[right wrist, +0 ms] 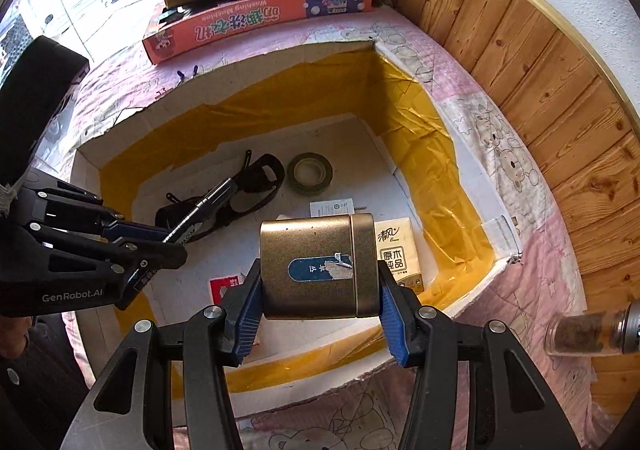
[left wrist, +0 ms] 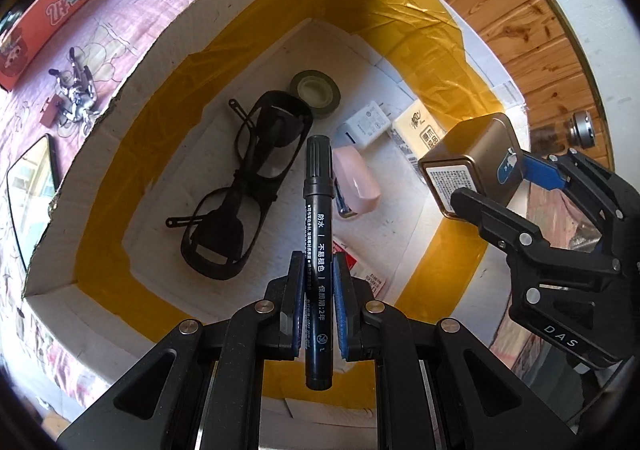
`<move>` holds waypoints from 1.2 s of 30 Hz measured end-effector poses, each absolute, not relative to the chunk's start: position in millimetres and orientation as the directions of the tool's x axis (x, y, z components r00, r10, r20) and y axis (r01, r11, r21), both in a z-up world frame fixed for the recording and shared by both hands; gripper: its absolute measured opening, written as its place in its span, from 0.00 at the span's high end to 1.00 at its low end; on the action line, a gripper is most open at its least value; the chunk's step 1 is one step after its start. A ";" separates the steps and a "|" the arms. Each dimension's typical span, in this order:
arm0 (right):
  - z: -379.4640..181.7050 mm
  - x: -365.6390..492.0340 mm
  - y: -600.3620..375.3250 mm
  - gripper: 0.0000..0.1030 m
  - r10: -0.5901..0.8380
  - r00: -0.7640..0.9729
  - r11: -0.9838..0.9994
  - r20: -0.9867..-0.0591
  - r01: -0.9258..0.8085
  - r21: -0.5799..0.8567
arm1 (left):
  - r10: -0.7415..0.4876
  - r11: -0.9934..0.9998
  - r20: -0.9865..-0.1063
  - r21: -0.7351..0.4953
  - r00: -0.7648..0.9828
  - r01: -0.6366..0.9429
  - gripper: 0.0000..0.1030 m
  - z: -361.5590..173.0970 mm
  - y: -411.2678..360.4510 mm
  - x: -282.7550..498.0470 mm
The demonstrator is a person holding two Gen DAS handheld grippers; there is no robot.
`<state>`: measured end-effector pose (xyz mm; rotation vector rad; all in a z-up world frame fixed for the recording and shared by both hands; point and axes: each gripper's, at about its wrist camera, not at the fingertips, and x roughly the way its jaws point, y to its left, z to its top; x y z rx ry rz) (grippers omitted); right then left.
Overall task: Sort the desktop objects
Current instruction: 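Carry the marker and gold tin over the white box with both tools, then open both tools to release the marker and gold tin into the box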
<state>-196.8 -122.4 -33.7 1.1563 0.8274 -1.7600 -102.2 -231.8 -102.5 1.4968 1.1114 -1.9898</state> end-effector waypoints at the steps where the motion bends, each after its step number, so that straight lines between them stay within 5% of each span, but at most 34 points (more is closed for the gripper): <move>1: -37.9 -197.7 -125.1 0.49 -0.279 -0.201 -0.406 -0.939 0.911 -0.074 | 0.140 -0.595 -0.932 -0.349 -0.334 0.724 0.88 -104.2 -232.4 -103.0; 20: -85.2 -214.5 -145.4 0.48 -0.109 -0.118 -0.332 -0.987 0.940 -0.076 | 0.190 -0.611 -0.945 -0.326 -0.266 0.721 0.86 -127.1 -232.8 -111.6; 36: -45.3 -226.0 -122.6 0.48 -0.206 -0.095 -0.419 -0.974 0.908 0.000 | 0.149 -0.630 -0.951 -0.302 -0.270 0.715 0.78 -104.9 -221.6 -99.4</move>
